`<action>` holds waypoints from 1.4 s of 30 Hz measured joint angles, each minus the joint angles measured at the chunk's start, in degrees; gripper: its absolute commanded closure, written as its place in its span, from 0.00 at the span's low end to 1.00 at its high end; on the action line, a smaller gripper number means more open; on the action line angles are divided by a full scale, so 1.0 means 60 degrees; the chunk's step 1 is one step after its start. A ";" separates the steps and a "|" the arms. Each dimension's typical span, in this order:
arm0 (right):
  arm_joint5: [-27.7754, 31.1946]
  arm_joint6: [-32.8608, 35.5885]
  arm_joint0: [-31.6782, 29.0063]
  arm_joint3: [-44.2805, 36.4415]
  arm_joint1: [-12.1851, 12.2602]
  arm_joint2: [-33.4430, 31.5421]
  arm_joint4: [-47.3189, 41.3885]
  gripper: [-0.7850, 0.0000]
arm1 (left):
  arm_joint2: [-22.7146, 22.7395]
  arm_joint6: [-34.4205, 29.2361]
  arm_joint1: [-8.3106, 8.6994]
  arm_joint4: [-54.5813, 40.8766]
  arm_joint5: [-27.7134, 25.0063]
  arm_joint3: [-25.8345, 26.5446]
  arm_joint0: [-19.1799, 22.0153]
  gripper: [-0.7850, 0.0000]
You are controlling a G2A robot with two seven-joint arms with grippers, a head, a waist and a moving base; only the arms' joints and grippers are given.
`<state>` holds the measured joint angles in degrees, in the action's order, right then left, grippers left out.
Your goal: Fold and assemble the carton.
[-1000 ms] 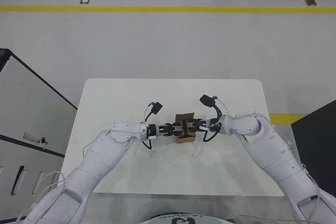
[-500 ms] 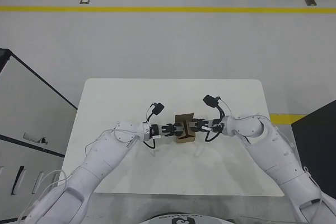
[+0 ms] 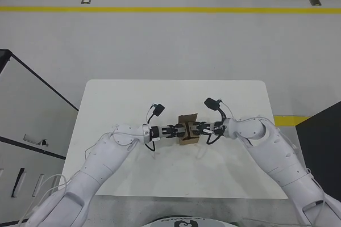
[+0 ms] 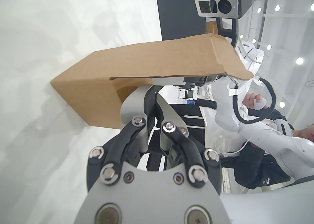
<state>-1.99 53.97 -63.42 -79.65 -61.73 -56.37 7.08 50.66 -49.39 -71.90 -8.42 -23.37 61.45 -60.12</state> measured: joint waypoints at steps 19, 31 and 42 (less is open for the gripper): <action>0.1387 0.1319 -0.1147 -0.0631 0.0539 -0.2853 -0.3165 0.00 | 0.0995 -0.0615 0.0397 -0.0305 -0.0865 0.0708 -0.0725 0.00; 0.1580 0.0183 -0.0685 -0.0297 0.0408 -0.2518 -0.2964 0.00 | 0.0953 -0.1013 0.0474 -0.0406 -0.0868 0.1171 -0.1147 0.00; 0.2702 -0.0012 0.1200 0.1846 -0.0173 -0.0872 -0.3579 0.00 | 0.0705 -0.1460 0.0492 -0.0854 -0.0647 0.1464 -0.1440 0.00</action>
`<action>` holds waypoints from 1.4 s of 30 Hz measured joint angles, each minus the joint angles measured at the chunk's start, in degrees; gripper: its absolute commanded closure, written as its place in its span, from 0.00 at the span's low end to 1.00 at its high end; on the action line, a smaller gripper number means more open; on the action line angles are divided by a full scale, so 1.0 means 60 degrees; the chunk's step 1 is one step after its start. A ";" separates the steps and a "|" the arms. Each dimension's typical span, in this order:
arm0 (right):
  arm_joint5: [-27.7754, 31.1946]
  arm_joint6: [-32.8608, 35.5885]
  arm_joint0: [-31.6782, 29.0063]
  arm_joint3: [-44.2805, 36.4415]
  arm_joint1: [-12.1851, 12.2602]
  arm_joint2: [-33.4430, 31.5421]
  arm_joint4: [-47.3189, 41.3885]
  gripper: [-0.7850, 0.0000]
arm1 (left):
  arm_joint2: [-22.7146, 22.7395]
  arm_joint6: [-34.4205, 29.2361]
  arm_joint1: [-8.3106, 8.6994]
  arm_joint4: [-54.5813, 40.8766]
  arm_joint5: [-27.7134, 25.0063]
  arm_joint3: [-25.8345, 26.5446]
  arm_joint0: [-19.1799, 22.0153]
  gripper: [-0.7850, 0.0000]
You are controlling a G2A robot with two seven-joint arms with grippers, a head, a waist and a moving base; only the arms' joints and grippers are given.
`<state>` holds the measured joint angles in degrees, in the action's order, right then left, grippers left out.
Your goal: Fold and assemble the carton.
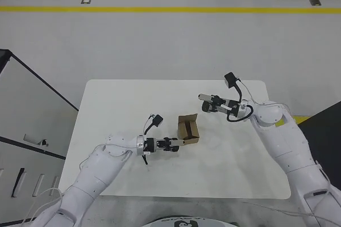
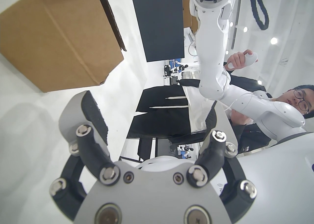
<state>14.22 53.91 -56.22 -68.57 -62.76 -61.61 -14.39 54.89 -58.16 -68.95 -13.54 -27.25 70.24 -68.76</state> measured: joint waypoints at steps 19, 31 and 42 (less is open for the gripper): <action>0.1209 0.0794 0.2141 0.3664 -0.1210 0.2200 -0.1115 0.00 | -0.0628 0.0073 -0.0206 -0.0383 0.0024 -0.0619 0.0470 0.00; 0.1280 0.1449 0.2063 0.4074 -0.1255 0.2050 -0.1403 0.00 | -0.0470 0.1152 -0.0255 -0.0427 -0.0236 -0.0880 0.0552 0.00; 0.0868 0.1529 0.1404 0.3461 -0.0996 0.1553 -0.1260 0.00 | -0.0389 0.1852 -0.0339 -0.0412 -0.0398 -0.1179 0.0842 0.00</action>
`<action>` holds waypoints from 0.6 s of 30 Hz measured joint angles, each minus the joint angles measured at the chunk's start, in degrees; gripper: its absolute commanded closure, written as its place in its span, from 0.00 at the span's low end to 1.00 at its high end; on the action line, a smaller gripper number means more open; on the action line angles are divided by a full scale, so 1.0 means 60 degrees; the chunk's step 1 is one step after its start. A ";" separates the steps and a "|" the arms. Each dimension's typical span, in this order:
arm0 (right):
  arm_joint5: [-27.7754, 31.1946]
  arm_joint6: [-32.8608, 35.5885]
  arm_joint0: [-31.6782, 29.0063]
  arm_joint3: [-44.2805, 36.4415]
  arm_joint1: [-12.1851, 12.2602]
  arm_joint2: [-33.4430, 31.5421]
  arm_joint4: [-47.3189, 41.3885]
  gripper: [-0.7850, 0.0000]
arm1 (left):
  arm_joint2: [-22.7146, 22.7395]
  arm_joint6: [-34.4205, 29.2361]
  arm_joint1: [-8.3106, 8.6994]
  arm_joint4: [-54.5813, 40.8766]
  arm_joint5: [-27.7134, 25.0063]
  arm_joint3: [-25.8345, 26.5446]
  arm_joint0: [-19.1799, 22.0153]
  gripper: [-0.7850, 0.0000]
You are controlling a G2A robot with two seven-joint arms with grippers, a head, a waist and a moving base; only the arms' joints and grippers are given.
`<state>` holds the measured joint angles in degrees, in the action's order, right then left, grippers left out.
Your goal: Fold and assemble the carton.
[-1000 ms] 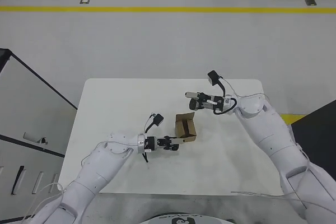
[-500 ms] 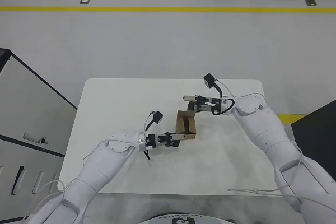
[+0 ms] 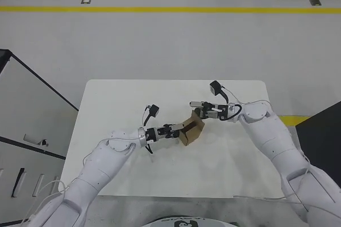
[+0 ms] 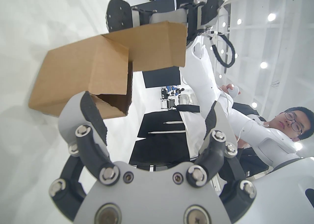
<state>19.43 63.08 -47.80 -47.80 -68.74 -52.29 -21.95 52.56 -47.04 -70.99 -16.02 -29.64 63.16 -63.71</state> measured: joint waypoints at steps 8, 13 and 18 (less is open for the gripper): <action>-0.0458 -0.0189 -0.0724 -0.0958 0.0316 -0.0629 0.0232 0.00 | -0.0014 0.0177 -0.0066 0.0030 -0.0135 -0.0316 0.0201 0.00; -0.0644 -0.0209 -0.1207 -0.1739 0.0586 -0.1260 0.0401 0.00 | 0.0183 0.0116 0.0004 0.0202 -0.0173 -0.0399 0.0166 0.00; -0.0905 -0.0038 -0.1767 -0.2661 0.0911 -0.2080 0.0637 0.00 | 0.0484 -0.0036 0.0130 0.0294 -0.0056 -0.0410 -0.0016 0.66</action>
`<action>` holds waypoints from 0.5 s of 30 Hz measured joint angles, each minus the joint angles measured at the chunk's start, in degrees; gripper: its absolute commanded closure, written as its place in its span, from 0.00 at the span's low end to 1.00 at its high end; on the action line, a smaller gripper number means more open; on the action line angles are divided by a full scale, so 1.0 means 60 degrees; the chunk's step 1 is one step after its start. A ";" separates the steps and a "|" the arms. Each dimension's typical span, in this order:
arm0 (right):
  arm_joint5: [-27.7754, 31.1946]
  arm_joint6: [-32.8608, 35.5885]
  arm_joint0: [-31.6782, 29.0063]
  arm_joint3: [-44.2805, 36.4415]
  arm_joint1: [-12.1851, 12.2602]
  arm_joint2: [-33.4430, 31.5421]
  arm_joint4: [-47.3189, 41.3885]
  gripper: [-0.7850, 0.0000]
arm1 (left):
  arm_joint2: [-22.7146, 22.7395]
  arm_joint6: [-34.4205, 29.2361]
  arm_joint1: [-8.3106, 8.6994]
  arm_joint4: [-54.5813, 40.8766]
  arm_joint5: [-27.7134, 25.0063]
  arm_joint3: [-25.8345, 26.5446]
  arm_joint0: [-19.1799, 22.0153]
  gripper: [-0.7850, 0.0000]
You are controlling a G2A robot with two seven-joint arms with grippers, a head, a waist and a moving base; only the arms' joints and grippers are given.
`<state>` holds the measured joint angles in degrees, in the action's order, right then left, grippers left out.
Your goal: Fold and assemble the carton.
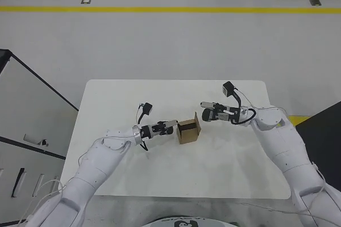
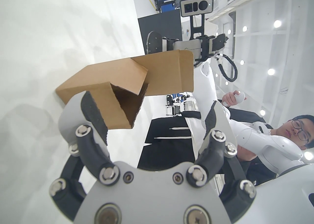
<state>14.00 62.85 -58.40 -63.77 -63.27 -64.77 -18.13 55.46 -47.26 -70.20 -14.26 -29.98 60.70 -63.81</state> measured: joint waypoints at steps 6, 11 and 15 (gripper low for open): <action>-0.0309 0.0240 -0.0784 -0.1283 0.0308 -0.0909 0.0037 0.00 | 0.0205 -0.0249 0.0099 0.0060 0.0120 0.0213 -0.0149 1.00; -0.0305 0.0245 -0.0797 -0.1299 0.0311 -0.0925 0.0012 0.00 | 0.0212 -0.0254 0.0105 0.0097 0.0117 0.0226 -0.0149 1.00; -0.0305 0.0244 -0.0798 -0.1300 0.0311 -0.0925 0.0013 0.00 | 0.0144 0.0043 0.0096 0.0349 0.0398 0.0258 -0.0249 1.00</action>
<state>12.17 64.32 -63.18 -71.57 -61.41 -70.32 -18.05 56.32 -47.00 -69.63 -12.16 -27.59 62.25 -65.30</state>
